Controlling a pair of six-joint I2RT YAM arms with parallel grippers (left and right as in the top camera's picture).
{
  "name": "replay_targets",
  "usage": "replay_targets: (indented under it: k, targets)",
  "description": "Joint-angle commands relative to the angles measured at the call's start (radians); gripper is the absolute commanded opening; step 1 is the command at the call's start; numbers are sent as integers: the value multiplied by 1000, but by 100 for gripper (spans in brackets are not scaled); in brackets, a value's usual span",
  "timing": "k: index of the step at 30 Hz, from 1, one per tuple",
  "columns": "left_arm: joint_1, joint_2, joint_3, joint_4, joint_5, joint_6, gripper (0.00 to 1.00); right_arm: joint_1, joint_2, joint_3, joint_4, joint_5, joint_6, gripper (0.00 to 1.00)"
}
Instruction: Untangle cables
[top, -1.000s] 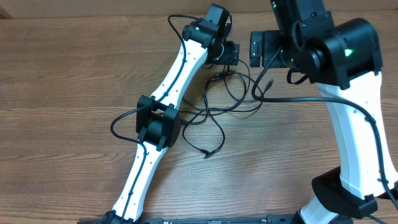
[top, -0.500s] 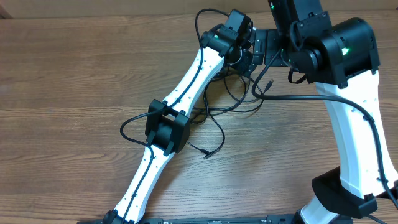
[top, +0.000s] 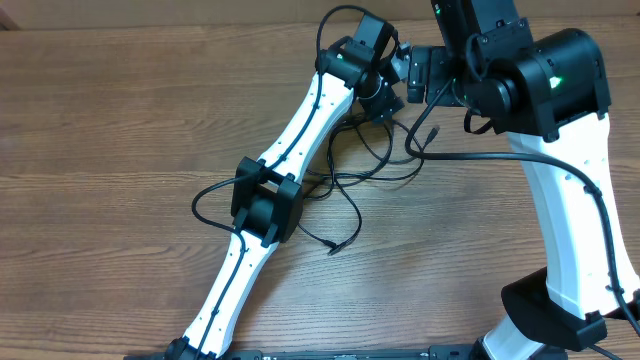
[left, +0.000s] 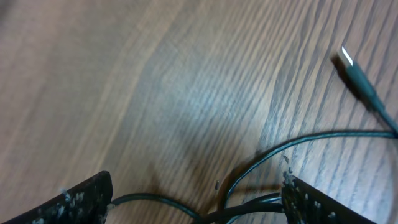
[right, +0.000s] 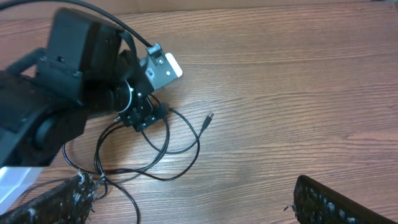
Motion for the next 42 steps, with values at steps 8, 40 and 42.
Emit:
replay_targets:
  k: [8,40,42]
  targets:
    - [-21,-40,41,-71,-29,119,91,-3,-18,0,2,18,3,100]
    - [3,-163,-56,-252,-101,362,87,-3,-18,0,2,18,3,100]
    - [13,-163,-74,-251,-100,379,87,-3,-18,0,2,18,3,100]
